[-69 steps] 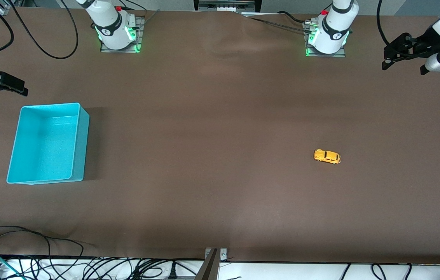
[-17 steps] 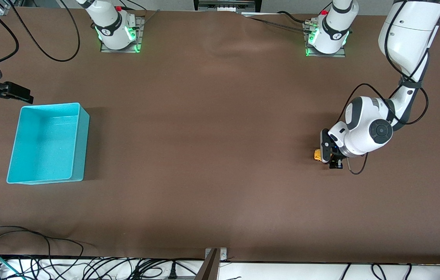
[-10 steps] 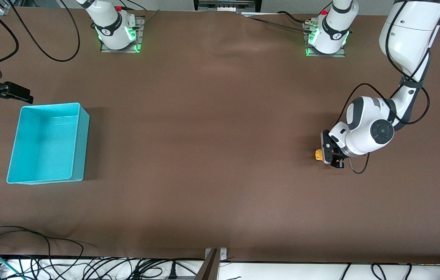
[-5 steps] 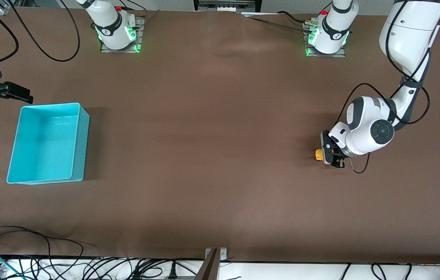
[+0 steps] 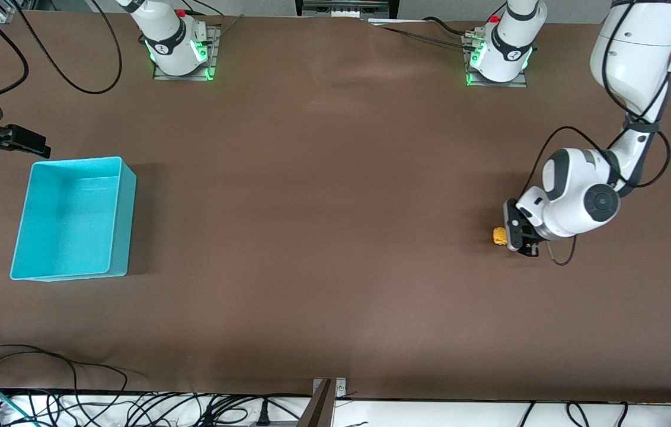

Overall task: Wind up and store yellow beetle car
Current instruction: 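Drag the car backward along the table with the left gripper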

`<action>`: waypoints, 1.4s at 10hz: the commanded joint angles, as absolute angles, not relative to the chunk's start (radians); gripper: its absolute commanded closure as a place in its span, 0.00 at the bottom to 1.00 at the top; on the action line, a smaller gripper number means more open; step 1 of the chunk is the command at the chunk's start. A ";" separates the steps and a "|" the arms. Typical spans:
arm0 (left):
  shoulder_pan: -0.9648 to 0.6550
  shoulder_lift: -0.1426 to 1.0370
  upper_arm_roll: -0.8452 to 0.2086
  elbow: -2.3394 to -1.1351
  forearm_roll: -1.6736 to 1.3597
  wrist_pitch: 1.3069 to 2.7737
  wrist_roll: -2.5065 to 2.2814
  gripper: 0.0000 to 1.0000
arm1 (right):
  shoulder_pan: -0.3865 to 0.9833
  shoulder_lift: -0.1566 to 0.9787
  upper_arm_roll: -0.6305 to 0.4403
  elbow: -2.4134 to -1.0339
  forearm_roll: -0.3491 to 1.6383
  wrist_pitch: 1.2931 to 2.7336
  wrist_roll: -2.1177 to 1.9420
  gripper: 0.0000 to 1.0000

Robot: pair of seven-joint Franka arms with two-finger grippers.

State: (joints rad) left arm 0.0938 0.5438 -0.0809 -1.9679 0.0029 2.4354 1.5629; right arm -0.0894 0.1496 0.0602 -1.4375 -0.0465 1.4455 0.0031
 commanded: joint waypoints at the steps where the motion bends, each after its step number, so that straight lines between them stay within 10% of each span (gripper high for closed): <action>1: 0.176 0.589 -0.049 -1.985 0.040 2.424 1.650 1.00 | -0.092 0.153 0.060 -1.425 -0.054 1.443 0.003 0.00; 14: 0.206 0.597 0.028 -1.974 0.045 2.437 1.769 0.98 | -0.092 0.153 0.060 -1.425 -0.044 1.445 0.006 0.00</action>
State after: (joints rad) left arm 0.1935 0.5447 0.0191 -1.9637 0.0035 2.4357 1.7368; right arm -0.0896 0.1496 0.0596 -1.4376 -0.0467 1.4456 0.0031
